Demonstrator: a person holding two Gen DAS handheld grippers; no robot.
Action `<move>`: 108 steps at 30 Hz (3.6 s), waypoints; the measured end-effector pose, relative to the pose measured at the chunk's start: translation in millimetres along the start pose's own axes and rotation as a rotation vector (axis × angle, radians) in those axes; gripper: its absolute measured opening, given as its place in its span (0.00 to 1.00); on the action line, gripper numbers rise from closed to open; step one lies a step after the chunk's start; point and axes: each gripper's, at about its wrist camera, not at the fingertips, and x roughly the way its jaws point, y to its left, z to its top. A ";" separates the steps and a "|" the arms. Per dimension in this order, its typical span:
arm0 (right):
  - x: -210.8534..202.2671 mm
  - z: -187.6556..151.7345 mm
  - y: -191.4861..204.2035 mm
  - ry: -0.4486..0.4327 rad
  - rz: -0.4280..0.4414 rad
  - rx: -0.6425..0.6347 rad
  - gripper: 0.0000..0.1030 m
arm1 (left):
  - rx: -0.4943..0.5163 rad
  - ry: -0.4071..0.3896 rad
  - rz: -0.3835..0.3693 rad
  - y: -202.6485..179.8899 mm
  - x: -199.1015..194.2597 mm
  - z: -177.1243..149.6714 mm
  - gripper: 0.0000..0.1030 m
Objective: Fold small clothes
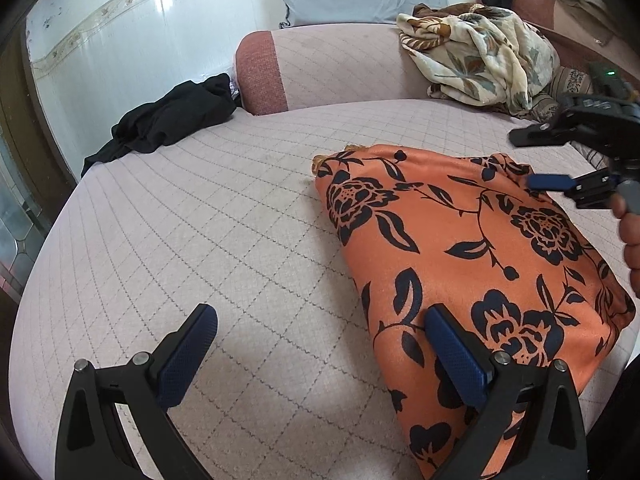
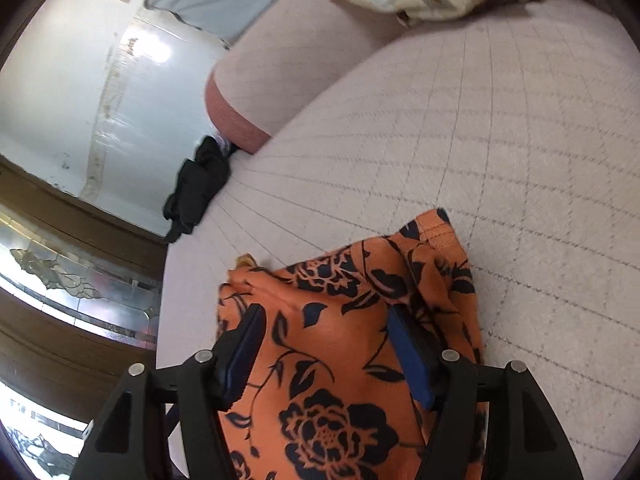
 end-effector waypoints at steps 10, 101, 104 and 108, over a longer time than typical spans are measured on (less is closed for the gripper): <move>-58.2 -5.2 -26.8 -0.081 0.001 0.023 0.67 | 0.032 -0.028 0.030 -6.3 -1.7 -2.4 1.00; 35.3 -48.4 5.2 0.295 0.054 -0.100 0.54 | -0.123 0.199 -0.424 1.6 35.8 14.0 0.70; 38.2 -45.3 -6.0 0.322 0.088 -0.046 0.59 | -0.149 0.215 -0.423 2.8 40.2 11.5 0.88; 32.7 -46.4 -13.3 0.331 0.100 -0.028 0.60 | -0.203 0.274 -0.466 1.8 48.3 3.1 0.92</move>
